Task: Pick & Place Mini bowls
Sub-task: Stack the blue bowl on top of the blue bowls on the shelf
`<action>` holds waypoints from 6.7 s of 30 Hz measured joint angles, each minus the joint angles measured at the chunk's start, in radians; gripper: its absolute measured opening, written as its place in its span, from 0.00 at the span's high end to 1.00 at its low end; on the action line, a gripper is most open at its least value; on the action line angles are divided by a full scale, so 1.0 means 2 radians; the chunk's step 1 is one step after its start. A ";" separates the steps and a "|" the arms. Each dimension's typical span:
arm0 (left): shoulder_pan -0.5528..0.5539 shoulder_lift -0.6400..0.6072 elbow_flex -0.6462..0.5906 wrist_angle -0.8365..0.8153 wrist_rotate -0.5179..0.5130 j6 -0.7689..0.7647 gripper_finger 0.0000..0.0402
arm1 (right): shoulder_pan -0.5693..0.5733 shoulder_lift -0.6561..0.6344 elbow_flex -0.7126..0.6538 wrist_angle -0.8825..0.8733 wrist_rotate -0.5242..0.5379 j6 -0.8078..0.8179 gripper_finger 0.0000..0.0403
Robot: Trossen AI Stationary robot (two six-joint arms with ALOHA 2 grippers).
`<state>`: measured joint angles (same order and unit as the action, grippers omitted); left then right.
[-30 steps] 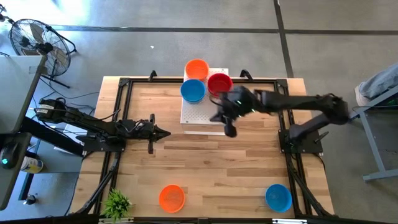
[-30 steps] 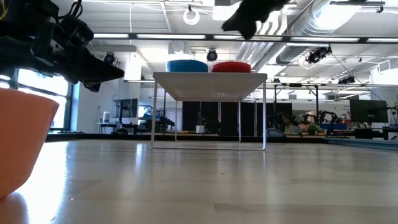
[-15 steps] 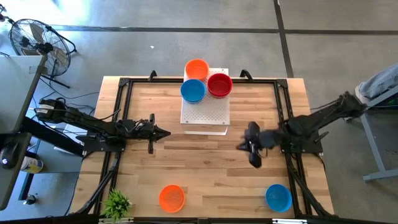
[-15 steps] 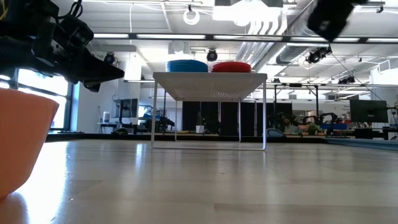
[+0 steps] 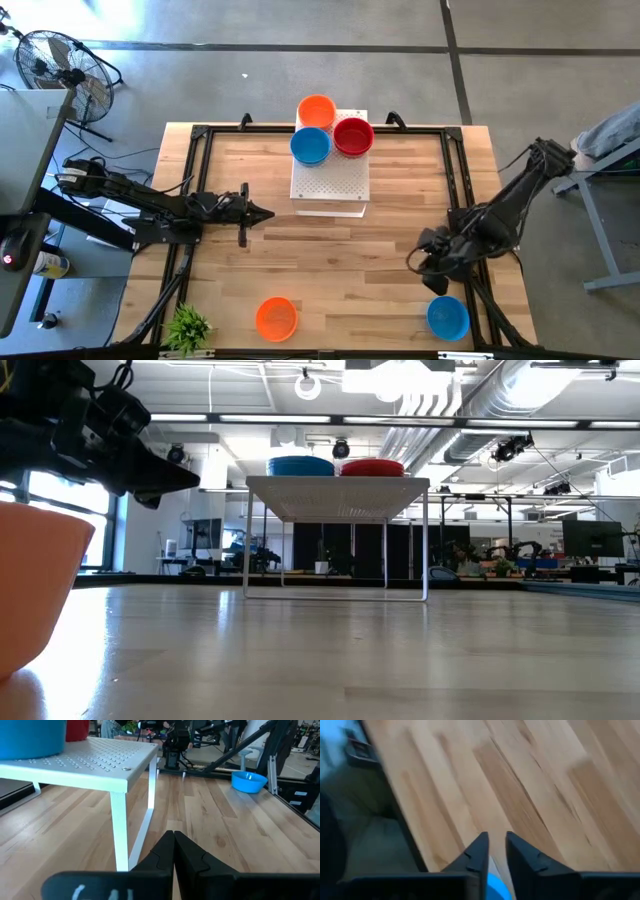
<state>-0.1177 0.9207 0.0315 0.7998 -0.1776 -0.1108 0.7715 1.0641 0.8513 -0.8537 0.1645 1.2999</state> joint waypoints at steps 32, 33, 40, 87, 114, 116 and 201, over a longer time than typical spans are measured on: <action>0.000 0.000 0.000 -0.004 0.005 -0.006 1.00 | 0.081 0.233 0.000 0.042 -0.179 -0.075 0.79; 0.000 0.000 0.000 -0.004 0.007 -0.009 1.00 | 0.077 0.235 0.000 0.048 -0.184 -0.077 0.84; 0.000 0.000 0.000 -0.004 0.015 -0.011 1.00 | 0.018 0.188 0.000 0.054 -0.144 -0.071 0.98; 0.000 0.000 0.000 -0.004 0.019 -0.018 1.00 | -0.275 0.426 0.178 0.315 0.070 -0.229 0.87; -0.093 0.120 0.301 -0.438 -0.004 0.014 0.93 | -0.260 0.057 -0.167 0.583 0.085 -0.587 1.00; -0.098 0.145 0.326 -0.469 -0.008 0.014 0.89 | -0.260 0.039 -0.178 0.583 0.085 -0.593 1.00; 0.203 0.389 0.872 -0.919 0.019 0.153 0.99 | -0.260 0.011 -0.205 0.552 0.081 -0.616 1.00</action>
<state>0.2882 1.6984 1.7752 -1.0388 -0.1404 0.1959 0.2516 1.0855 0.4419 0.2504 0.3267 0.0677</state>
